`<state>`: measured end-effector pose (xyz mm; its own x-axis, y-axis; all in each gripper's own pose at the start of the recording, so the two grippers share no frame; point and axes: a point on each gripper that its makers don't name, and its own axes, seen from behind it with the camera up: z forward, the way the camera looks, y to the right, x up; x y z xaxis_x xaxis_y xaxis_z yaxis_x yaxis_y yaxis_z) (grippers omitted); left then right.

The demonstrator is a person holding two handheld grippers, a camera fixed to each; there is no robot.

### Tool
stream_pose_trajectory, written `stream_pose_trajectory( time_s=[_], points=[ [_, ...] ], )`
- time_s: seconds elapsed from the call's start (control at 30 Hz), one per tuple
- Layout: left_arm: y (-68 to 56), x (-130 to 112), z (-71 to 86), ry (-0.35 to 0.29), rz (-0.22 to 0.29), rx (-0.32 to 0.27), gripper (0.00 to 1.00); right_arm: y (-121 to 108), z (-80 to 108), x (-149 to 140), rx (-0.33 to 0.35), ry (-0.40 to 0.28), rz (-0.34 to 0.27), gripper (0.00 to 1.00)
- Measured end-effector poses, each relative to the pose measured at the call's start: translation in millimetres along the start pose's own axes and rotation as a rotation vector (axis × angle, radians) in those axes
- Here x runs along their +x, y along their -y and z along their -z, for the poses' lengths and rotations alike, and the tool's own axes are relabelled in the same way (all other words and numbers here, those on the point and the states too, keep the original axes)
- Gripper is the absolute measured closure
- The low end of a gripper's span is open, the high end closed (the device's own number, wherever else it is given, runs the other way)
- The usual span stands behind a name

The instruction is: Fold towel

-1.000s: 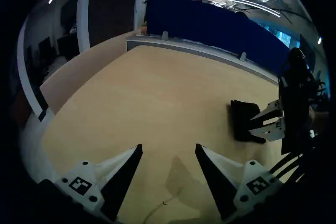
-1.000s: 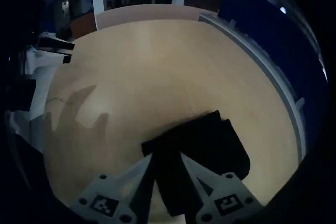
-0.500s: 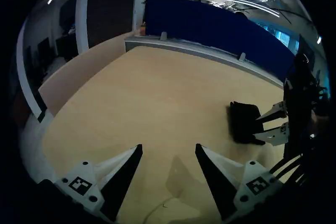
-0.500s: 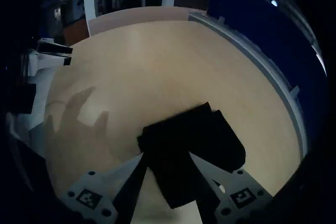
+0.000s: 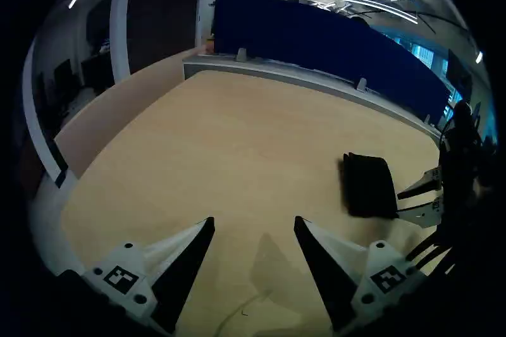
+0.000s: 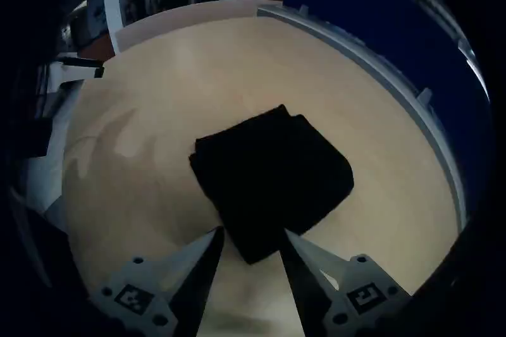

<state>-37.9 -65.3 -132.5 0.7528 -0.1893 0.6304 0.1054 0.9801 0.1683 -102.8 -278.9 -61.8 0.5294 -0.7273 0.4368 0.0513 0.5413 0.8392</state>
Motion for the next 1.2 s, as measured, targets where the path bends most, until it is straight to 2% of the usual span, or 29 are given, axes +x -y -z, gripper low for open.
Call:
stream_pose_trajectory(
  time_s=[0.2,0.53,1.0,1.2],
  points=[
    [-2.7,0.7,-0.3,-0.001,0.001,-0.006,0.07,-3.8,1.9,-14.4,-0.009,0.017,-0.027,0.37],
    [-4.0,1.5,-1.2,0.0,0.001,-0.007,0.07,0.8,-3.1,-23.6,-0.001,0.033,-0.023,0.39],
    [-2.3,-1.8,1.8,0.002,0.003,-0.004,0.07,2.3,-7.0,-32.9,-0.003,0.04,-0.049,0.63],
    [-0.8,-3.0,2.1,0.003,0.003,-0.004,0.07,4.8,-8.3,-33.7,0.005,0.034,-0.069,0.8]
  ],
)
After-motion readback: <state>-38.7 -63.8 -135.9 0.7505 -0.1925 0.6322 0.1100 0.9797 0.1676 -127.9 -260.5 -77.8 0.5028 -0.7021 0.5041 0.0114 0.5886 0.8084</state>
